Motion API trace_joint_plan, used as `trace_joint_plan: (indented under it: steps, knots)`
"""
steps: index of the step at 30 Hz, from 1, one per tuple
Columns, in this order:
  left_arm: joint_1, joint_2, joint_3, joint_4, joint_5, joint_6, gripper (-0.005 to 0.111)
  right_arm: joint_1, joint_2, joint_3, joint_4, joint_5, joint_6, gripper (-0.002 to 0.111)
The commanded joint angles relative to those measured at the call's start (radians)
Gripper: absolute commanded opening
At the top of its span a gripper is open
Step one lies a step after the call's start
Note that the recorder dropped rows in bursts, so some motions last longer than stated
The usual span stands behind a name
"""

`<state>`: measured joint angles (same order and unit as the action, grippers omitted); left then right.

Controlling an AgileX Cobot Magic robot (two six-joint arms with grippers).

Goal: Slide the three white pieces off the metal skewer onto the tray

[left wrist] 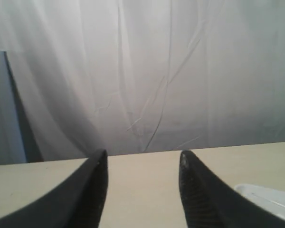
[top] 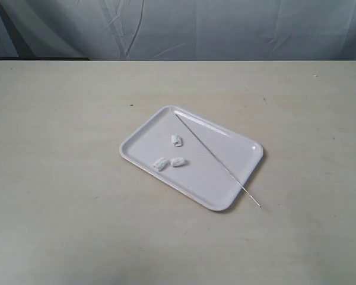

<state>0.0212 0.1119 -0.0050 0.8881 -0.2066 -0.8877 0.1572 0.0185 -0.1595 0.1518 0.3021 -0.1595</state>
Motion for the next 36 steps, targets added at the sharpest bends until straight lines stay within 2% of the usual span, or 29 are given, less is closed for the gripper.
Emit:
trace_joint_plan:
  steps: [1, 4, 9, 13, 17, 20, 25, 27, 30, 36]
  knots:
    - [-0.075, -0.112, 0.005, -0.027, 0.280, 0.006, 0.045, -0.005, 0.000, 0.006, -0.047, 0.002, -0.001, -0.001]
    - [-0.084, -0.112, 0.005, -0.023, 0.315, 0.006, 0.045, -0.027, -0.019, 0.019, -0.119, -0.002, -0.001, -0.001]
    - [-0.084, -0.112, 0.005, -0.026, 0.289, 0.006, 0.045, -0.133, -0.019, 0.096, -0.129, -0.072, 0.065, -0.001]
    - [-0.084, -0.112, 0.005, -0.026, 0.227, 0.008, 0.045, -0.157, -0.019, 0.159, -0.256, -0.182, 0.255, -0.001]
    - [-0.084, -0.112, 0.005, -0.106, 0.257, 0.055, 0.045, -0.157, -0.019, 0.159, -0.363, -0.093, 0.366, -0.001]
    - [-0.084, -0.112, 0.005, -0.267, 0.319, 0.244, 0.045, -0.156, -0.019, 0.159, -0.365, -0.033, 0.356, -0.001]
    - [-0.084, -0.112, 0.005, -0.768, 0.350, 0.834, 0.045, -0.156, -0.019, 0.159, -0.269, -0.020, 0.244, -0.001]
    - [-0.083, -0.112, 0.005, -0.903, 0.350, 0.968, 0.045, -0.156, -0.019, 0.159, -0.221, -0.020, 0.188, -0.001]
    - [-0.059, -0.112, 0.005, -0.952, 0.357, 1.013, 0.045, -0.156, -0.019, 0.159, -0.211, -0.018, 0.176, -0.001]
    - [0.058, -0.112, 0.005, -0.952, 0.439, 0.992, 0.045, -0.152, -0.019, 0.159, -0.211, -0.013, 0.168, -0.001]
